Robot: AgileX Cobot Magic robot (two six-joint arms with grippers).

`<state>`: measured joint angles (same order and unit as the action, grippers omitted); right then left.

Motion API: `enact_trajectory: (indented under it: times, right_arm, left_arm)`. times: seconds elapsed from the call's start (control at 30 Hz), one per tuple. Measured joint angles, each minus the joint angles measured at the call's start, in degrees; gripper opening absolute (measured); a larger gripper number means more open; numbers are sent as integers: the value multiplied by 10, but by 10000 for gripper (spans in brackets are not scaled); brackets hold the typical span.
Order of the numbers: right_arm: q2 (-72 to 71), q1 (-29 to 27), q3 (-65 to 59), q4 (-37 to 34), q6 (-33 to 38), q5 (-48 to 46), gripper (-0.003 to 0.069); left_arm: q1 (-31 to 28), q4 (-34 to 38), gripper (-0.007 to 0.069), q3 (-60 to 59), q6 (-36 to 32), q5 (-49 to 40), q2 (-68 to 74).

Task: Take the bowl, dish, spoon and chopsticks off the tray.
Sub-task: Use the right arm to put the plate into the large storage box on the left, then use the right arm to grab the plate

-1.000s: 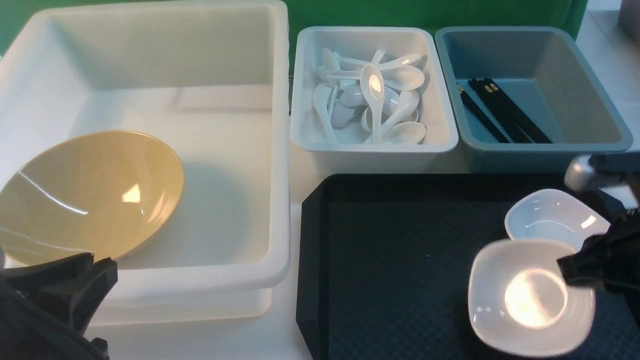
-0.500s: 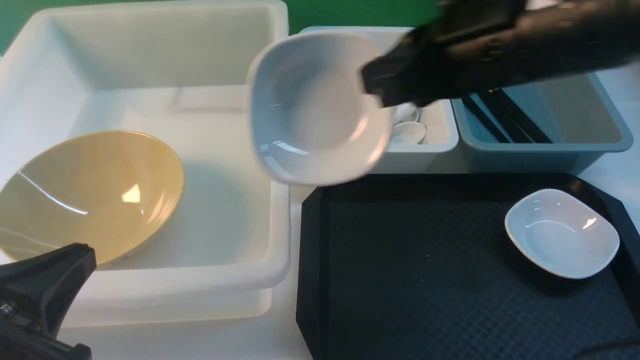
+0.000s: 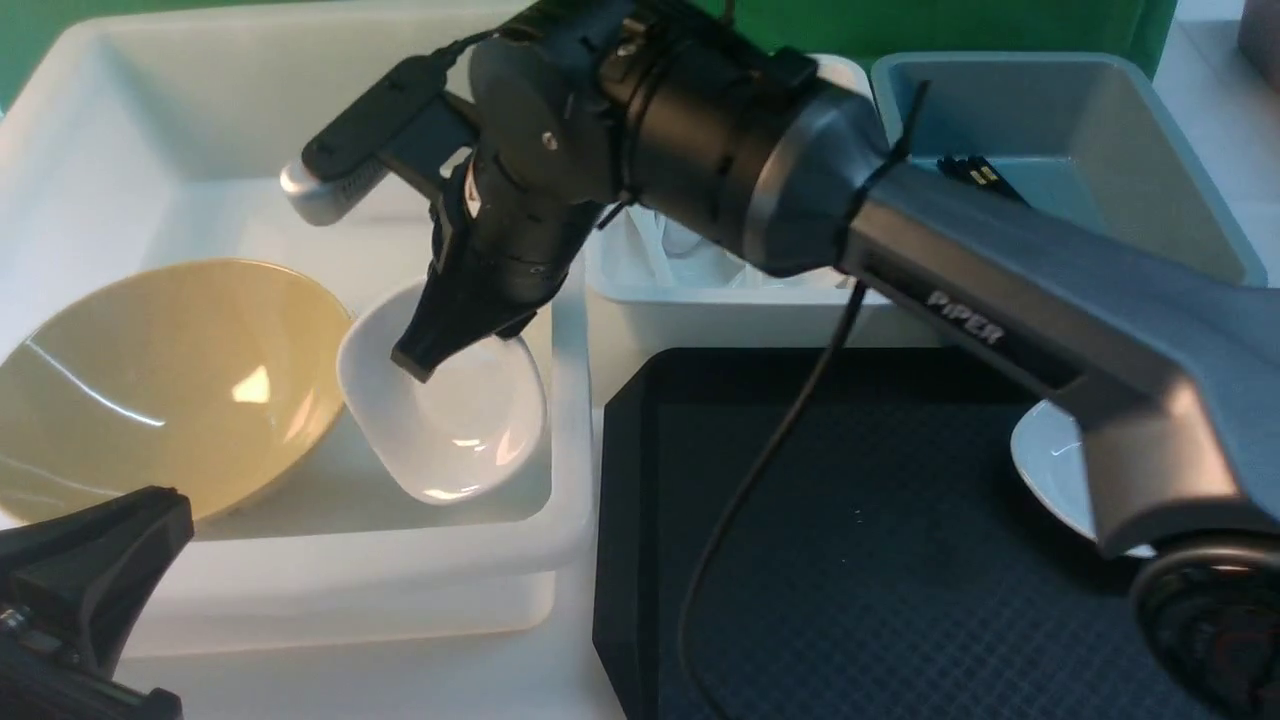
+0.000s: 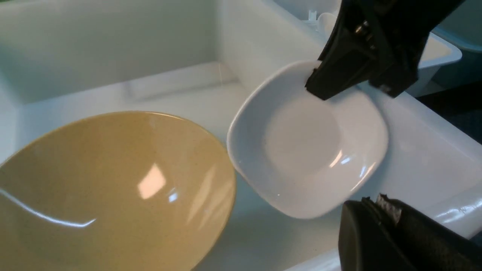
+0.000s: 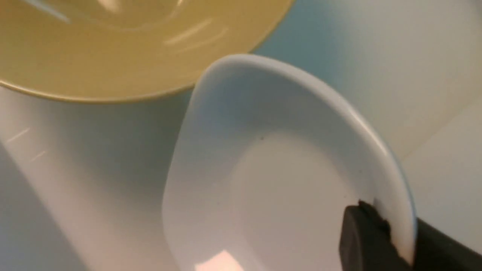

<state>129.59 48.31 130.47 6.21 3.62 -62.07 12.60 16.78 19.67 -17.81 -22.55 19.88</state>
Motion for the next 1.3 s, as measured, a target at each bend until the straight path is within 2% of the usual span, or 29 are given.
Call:
enact_trajectory:
  times: [0.27,0.4,0.43,0.5,0.53,0.6,0.67,0.7,0.77,0.87,0.93,0.97,1.07,1.2,1.23,1.27,1.3]
  right_arm:
    - [32,4,42,-7,-21,-13,69]
    - [32,3,45,-11,-67,-22,94]
    - [33,3,45,-13,-71,-23,108]
    - [33,3,45,-18,-73,-22,195]
    - [33,3,45,-18,-73,-22,195]
    - [29,3,45,-19,-78,-25,314]
    - [23,3,45,-19,-77,-31,358]
    - [6,3,45,-19,-65,-44,405]
    - [-36,2,41,-18,-36,-68,439]
    - [-94,-3,23,-4,-16,-84,447]
    - [-189,-30,-38,52,-8,-88,429]
    - [-196,-34,-44,56,-9,-88,426]
    - [-280,-105,-157,90,-26,-88,349]
    - [-330,-224,-383,104,-58,-65,157]
    - [-330,-228,-383,104,-58,-61,157]
    - [-327,-262,-460,102,-64,-16,90]
    - [-320,-284,-511,101,-70,23,56]
  left_arm:
    - [0,1,-11,0,0,1,-2]
    - [0,1,-11,0,-1,1,-2]
    - [0,1,-11,0,-1,1,-2]
    - [0,1,-11,0,-1,1,-2]
    - [0,1,-11,0,-1,1,-2]
    - [0,1,-11,0,-1,-4,-2]
    - [0,1,-11,0,-1,-10,-2]
    - [0,3,-11,0,-1,-20,-2]
    - [0,7,-11,0,-1,-33,-2]
    - [0,9,-11,0,-1,-37,-2]
    - [0,10,-11,0,-1,-36,-2]
    - [0,11,-11,0,-1,-36,-2]
    - [0,13,-11,0,-1,-33,-2]
    - [0,21,-11,0,-1,-28,-2]
    - [0,21,-11,0,-1,-28,-2]
    - [0,23,-11,0,-1,-24,-2]
    - [0,23,-11,0,-1,-21,-2]
